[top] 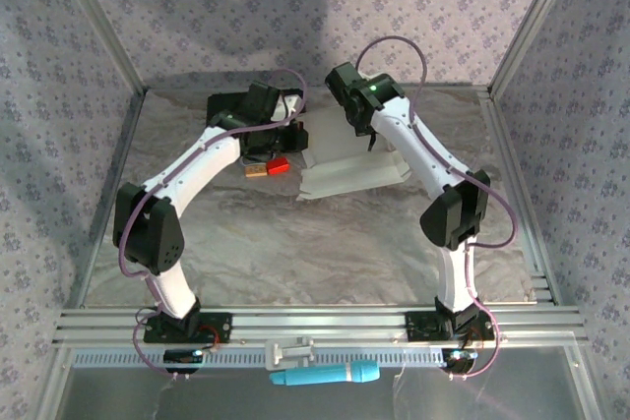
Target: Fold the paper box
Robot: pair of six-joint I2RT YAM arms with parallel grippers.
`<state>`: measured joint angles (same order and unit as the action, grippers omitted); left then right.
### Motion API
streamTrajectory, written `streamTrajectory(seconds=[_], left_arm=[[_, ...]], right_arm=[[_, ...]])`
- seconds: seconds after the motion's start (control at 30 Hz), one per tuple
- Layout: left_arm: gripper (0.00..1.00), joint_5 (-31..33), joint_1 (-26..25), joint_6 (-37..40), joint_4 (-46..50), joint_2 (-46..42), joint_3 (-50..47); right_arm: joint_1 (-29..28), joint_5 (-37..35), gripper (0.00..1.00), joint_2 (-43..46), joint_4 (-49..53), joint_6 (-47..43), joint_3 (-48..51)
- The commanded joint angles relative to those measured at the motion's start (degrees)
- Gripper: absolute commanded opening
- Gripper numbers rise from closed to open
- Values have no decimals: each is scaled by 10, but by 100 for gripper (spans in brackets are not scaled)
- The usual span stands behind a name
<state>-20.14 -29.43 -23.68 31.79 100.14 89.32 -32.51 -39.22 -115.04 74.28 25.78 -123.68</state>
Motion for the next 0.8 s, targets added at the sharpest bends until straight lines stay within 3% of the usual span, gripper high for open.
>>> streamTrajectory(seconds=[0.0,0.13,0.3,0.47,0.77], left_arm=[[0,-5,2,-3,11,-11,19],[0,-5,0,-6,11,-12,18],[0,-6,-5,-9,8,-9,19],[0,-6,-7,-12,9,-10,21],[0,-5,-7,-14,9,-13,13]], right_arm=[[12,-62,0,-6,40,-3,-7],[6,-110,0,-15,34,-50,-24],[7,-101,0,-37,92,-12,-56],[-2,-56,0,4,39,-35,-15],[27,89,26,95,-42,-55,49]])
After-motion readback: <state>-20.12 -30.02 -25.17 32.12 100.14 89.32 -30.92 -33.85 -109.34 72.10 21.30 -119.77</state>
